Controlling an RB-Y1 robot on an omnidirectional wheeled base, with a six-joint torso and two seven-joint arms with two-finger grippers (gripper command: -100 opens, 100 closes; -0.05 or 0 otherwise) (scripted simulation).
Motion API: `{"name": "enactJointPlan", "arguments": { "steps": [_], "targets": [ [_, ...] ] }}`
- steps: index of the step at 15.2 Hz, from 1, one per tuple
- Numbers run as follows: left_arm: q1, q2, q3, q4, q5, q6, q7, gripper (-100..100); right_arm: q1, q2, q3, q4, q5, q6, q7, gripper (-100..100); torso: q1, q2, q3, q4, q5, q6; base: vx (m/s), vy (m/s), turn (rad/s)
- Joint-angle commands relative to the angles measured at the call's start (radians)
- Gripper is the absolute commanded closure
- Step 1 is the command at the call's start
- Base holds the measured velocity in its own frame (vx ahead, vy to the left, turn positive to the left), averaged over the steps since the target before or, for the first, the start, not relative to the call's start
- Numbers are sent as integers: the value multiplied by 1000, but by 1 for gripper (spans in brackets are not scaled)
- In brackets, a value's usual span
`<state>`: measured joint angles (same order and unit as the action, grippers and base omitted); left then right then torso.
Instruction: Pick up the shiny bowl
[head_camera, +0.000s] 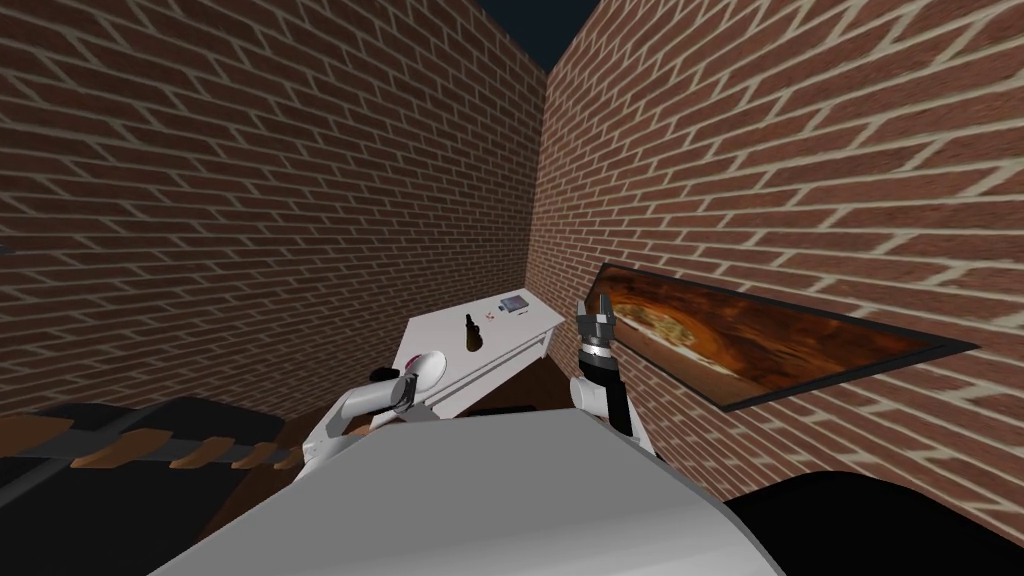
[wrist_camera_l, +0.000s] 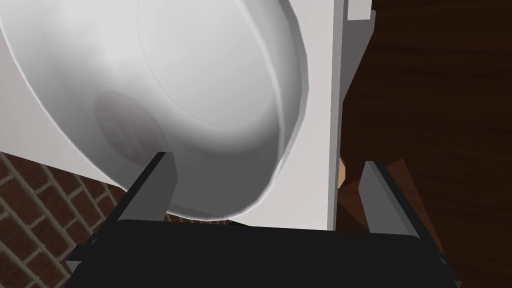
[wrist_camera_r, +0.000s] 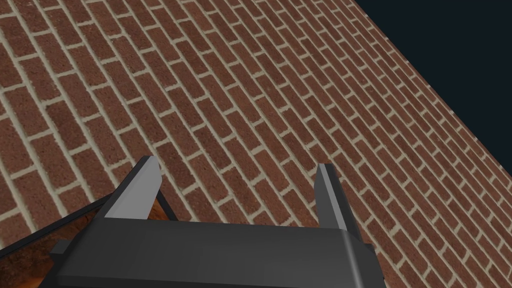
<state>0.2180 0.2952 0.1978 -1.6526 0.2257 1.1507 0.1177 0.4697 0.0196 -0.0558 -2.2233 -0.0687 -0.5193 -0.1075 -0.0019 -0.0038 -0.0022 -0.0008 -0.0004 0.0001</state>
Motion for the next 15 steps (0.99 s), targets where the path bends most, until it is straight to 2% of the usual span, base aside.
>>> {"name": "enactJointPlan", "arguments": {
  "steps": [1,6,7,8,14,15],
  "targets": [
    [-7,-3,5,15,11,37,4,-100,0,0,0,0,0,0,0,0,0,0,0,0,0,0,53,-26,-21],
    [-19,-11,13,39,28,93,10,-100,0,0,0,0,0,0,0,0,0,1,0,0,0,0,42,-24,-24],
    [-16,-7,12,35,26,76,7,-100,0,0,0,0,0,0,0,0,0,1,0,0,0,0,29,-12,-8],
    [-23,-13,9,68,22,53,5,-100,0,0,0,0,0,0,0,0,1,1,1,0,0,0,13,3,1],
    [-38,-25,1,139,12,-10,0,-100,0,0,0,0,0,0,0,0,3,3,2,1,1,0,7,18,-1],
    [-35,-22,4,123,15,6,0,-100,0,0,0,0,0,0,0,0,3,3,2,1,1,0,5,10,-2]
  ]
}}
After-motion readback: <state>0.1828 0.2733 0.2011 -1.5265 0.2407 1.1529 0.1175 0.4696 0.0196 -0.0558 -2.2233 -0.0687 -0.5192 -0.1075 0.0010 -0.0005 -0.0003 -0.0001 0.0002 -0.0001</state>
